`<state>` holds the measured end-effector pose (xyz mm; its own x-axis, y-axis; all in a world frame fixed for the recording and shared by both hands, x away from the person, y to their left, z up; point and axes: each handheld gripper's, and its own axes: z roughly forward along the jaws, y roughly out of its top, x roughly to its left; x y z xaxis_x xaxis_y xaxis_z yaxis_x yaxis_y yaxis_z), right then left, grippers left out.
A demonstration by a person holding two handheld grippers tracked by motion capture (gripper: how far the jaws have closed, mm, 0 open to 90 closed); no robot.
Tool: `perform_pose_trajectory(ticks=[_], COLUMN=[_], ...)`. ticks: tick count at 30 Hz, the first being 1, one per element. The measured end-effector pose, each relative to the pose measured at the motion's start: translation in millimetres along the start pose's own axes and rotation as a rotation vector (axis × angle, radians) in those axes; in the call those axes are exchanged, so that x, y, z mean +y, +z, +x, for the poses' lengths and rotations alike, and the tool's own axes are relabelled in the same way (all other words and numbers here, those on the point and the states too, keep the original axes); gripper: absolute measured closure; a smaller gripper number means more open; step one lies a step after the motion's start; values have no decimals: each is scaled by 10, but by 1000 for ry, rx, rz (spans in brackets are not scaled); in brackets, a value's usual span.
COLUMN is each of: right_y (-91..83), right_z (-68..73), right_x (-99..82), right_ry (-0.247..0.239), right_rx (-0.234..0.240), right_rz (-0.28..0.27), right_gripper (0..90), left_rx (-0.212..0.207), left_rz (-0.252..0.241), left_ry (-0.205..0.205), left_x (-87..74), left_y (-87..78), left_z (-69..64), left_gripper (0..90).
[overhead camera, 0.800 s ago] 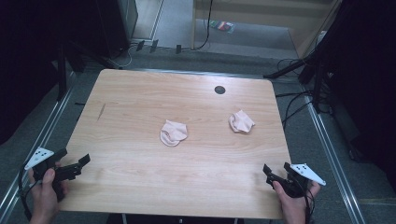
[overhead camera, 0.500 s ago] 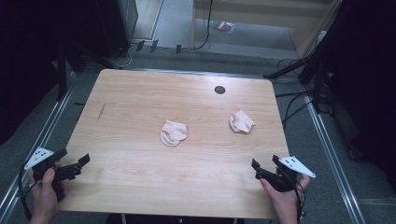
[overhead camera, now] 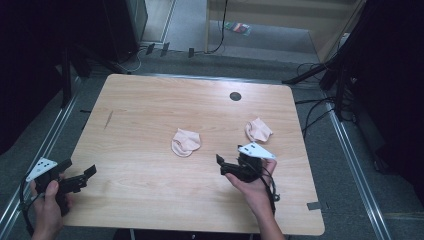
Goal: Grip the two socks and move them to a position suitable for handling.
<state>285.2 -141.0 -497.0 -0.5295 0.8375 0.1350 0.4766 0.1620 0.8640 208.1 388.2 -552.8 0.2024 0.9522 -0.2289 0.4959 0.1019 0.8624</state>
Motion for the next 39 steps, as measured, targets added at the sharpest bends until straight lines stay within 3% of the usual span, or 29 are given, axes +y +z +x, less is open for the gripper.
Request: perform_pose_trajectory(ticks=[2,4,12,24,33,39], right_y=[53,260,670,1116,1473,1582], right_z=[36,178,428,584,657,686], right_x=[13,57,166,305,283,223], right_ry=[-5,-30,-67,-133,-161,-180], right_rx=[7,23,74,101,89,26], right_rz=[4,26,76,140,225,252], right_gripper=[159,168,185,176,180,252], left_rx=[0,-2,-4,-8,-9,-11], left_rz=[0,-2,-2,-2,-2,0], left_ry=[-1,-1,-2,-5,-5,-6], left_x=[0,0,0,0,0,1], left_y=[0,-1,0,-2,-2,-1], left_z=[1,5,8,13,14,17], left_gripper=[0,0,0,0,0,0])
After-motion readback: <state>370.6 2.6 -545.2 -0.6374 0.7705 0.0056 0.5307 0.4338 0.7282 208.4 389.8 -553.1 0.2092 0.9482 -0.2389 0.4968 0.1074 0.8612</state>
